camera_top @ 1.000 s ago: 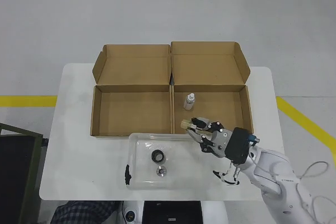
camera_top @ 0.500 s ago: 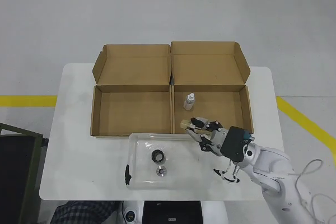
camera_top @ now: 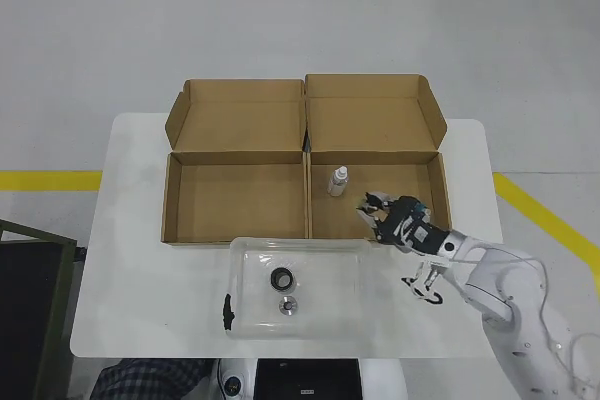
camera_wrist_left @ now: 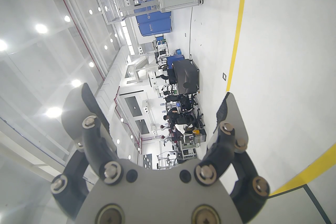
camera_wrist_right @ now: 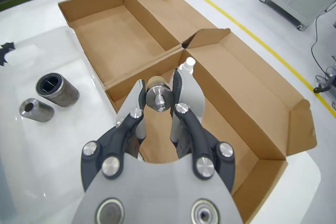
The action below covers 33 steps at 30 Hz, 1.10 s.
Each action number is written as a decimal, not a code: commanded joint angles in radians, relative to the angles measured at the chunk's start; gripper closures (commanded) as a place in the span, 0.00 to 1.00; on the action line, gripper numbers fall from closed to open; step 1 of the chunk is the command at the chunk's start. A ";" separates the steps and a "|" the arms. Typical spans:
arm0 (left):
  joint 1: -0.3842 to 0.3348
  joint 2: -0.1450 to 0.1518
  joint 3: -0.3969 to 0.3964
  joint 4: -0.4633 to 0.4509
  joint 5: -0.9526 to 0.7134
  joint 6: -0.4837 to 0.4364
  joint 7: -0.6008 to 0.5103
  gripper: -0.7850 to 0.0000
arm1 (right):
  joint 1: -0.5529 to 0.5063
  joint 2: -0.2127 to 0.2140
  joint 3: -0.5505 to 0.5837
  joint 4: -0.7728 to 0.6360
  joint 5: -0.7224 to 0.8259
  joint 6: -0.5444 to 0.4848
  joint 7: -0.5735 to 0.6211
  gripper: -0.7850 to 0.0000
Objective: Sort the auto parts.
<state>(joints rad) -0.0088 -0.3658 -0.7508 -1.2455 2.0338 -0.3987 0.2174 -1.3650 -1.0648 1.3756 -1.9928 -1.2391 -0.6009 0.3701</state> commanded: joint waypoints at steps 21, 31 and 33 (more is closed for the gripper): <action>0.000 0.000 0.000 0.000 0.000 0.000 0.000 0.00 | 0.364 -0.032 -0.215 0.388 0.072 0.004 0.310 1.00; 0.000 0.000 0.000 0.000 0.000 0.000 0.000 0.00 | 0.434 -0.048 -0.289 0.478 0.052 0.026 0.351 1.00; 0.000 0.000 0.000 0.000 0.000 0.000 0.000 0.00 | 0.440 -0.050 -0.299 0.487 0.045 0.031 0.353 1.00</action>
<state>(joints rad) -0.0088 -0.3658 -0.7508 -1.2455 2.0338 -0.3987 0.2174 -0.9279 -1.1138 1.0817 -1.5104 -1.1901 -0.5729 0.7220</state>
